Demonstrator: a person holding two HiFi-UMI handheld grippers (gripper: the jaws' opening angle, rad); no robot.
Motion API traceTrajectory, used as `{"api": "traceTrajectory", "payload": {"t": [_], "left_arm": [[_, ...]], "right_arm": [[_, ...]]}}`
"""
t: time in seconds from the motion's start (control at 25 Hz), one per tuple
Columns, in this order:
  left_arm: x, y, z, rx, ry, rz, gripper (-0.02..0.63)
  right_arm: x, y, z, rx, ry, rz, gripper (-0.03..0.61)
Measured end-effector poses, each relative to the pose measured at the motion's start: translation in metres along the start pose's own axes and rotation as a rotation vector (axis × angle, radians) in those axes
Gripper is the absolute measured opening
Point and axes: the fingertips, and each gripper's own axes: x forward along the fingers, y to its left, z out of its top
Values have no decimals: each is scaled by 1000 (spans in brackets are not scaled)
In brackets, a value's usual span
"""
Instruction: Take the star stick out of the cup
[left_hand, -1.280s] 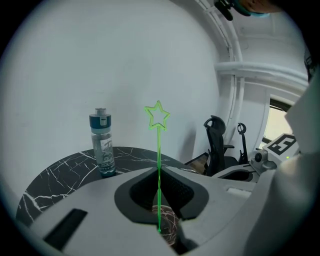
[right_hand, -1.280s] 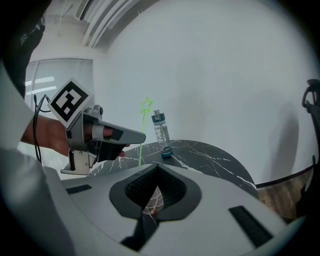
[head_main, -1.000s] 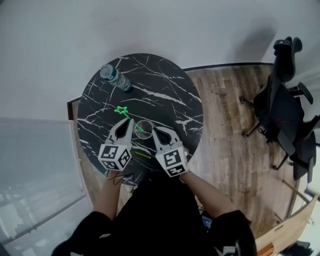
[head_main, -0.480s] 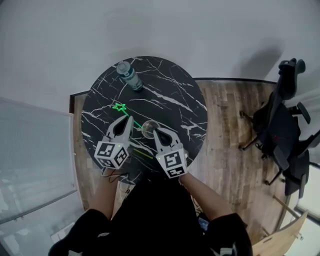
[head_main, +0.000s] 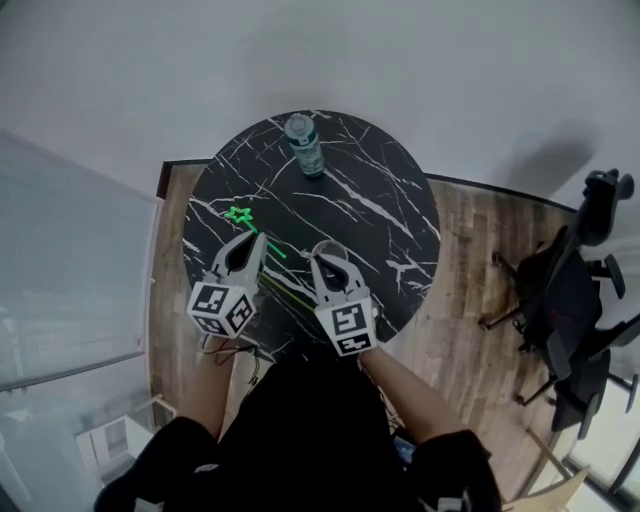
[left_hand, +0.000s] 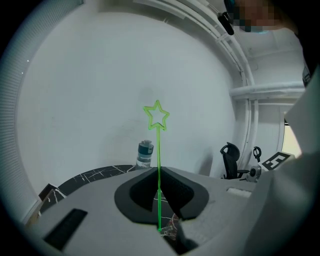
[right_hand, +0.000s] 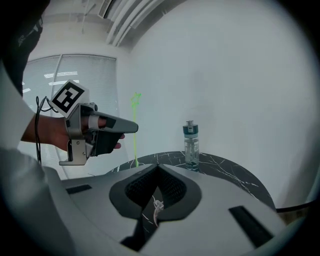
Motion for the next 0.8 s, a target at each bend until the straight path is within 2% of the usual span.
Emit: {"api": "traceTrajectory", "payload": {"t": [0.4, 0.8], "left_arm": [[-51, 44, -7, -39, -15, 129, 12], [-92, 70, -38, -77, 50, 228, 12]], "right_arm": [[28, 49, 4, -50, 18, 129, -5], [46, 86, -1, -76, 48, 221, -5]]}}
